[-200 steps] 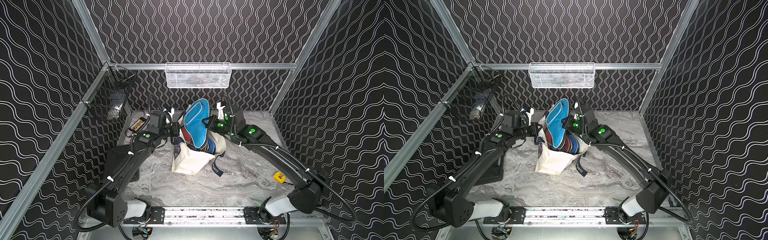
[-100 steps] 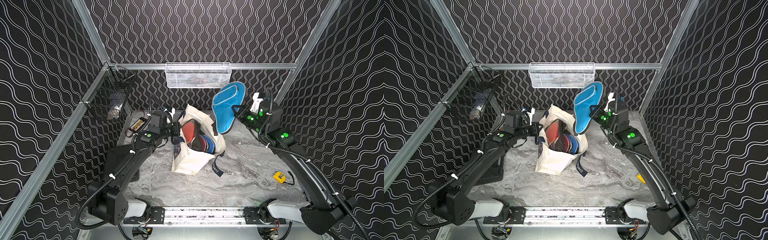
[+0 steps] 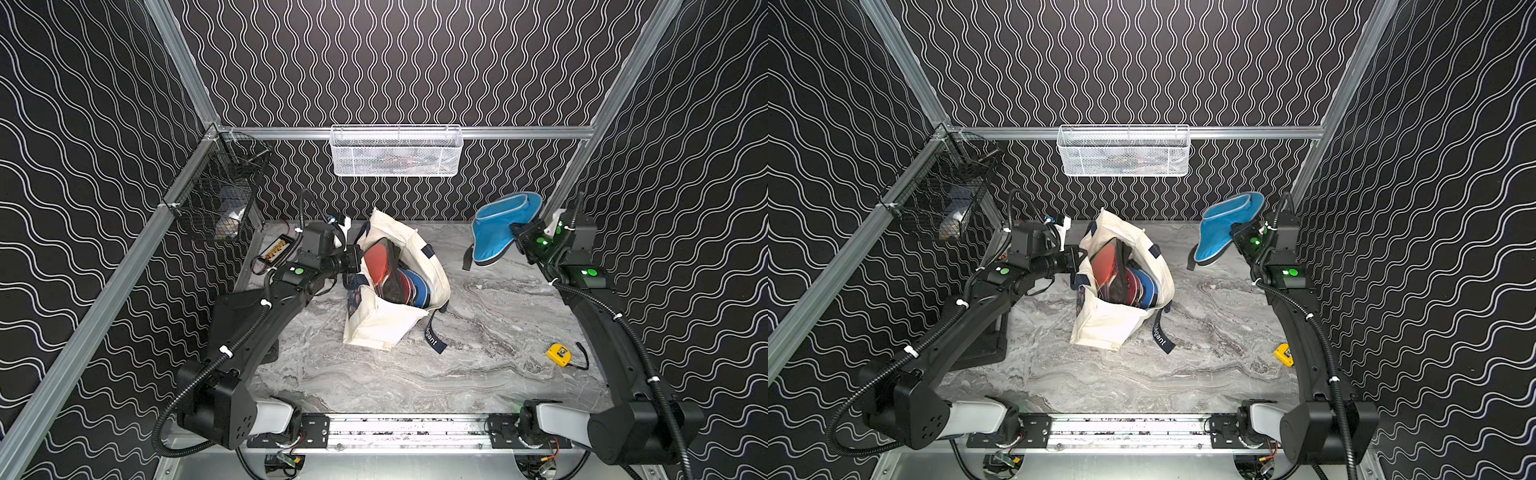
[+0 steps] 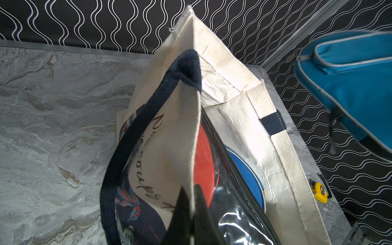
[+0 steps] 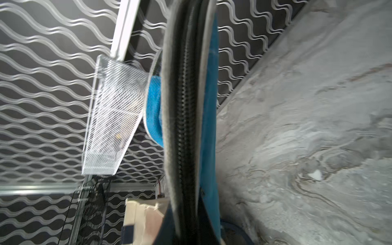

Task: Remove the ping pong set from the canvas bag
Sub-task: Place the ping pong set at the corner of the board.

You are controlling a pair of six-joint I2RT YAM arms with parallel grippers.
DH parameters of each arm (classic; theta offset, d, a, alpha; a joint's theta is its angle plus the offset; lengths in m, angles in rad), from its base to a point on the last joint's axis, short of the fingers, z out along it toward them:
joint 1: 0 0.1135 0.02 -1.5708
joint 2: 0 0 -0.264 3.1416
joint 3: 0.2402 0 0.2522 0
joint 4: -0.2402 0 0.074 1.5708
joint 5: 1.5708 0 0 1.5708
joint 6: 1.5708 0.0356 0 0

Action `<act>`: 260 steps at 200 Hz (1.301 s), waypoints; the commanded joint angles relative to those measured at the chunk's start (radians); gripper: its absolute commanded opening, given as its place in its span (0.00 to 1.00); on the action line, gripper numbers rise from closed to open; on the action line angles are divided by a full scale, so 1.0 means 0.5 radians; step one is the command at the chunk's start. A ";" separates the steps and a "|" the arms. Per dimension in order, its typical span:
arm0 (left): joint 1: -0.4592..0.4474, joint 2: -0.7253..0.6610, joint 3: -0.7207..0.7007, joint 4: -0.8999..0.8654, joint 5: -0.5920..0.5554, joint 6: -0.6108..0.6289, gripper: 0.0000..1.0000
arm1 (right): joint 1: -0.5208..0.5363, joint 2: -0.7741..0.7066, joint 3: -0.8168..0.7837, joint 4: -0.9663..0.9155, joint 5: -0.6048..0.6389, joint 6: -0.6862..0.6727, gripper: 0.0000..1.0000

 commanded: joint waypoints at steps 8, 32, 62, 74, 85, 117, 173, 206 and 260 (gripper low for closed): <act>-0.004 -0.004 -0.011 0.079 0.046 0.005 0.00 | -0.163 0.146 -0.109 0.434 -0.217 0.137 0.03; -0.006 -0.015 -0.031 0.100 0.070 -0.010 0.00 | -0.292 0.383 -0.218 0.712 -0.357 0.243 0.03; -0.006 -0.025 -0.057 0.133 0.114 -0.041 0.00 | -0.354 0.697 -0.186 0.955 -0.409 0.219 0.04; -0.009 -0.028 -0.062 0.140 0.124 -0.049 0.00 | -0.377 0.822 -0.156 1.052 -0.438 0.179 0.04; -0.009 -0.039 -0.073 0.152 0.135 -0.058 0.00 | -0.405 0.928 -0.079 1.102 -0.456 0.151 0.04; -0.023 -0.047 -0.113 0.192 0.167 -0.084 0.00 | -0.489 1.169 -0.115 1.428 -0.464 0.208 0.05; -0.042 -0.043 -0.130 0.211 0.188 -0.094 0.00 | -0.487 1.479 -0.077 1.777 -0.297 0.420 0.09; -0.049 -0.058 -0.143 0.211 0.179 -0.087 0.00 | -0.489 1.586 0.097 1.451 -0.251 0.347 0.11; -0.057 -0.067 -0.148 0.213 0.179 -0.087 0.00 | -0.531 1.641 0.246 0.901 -0.230 0.153 0.20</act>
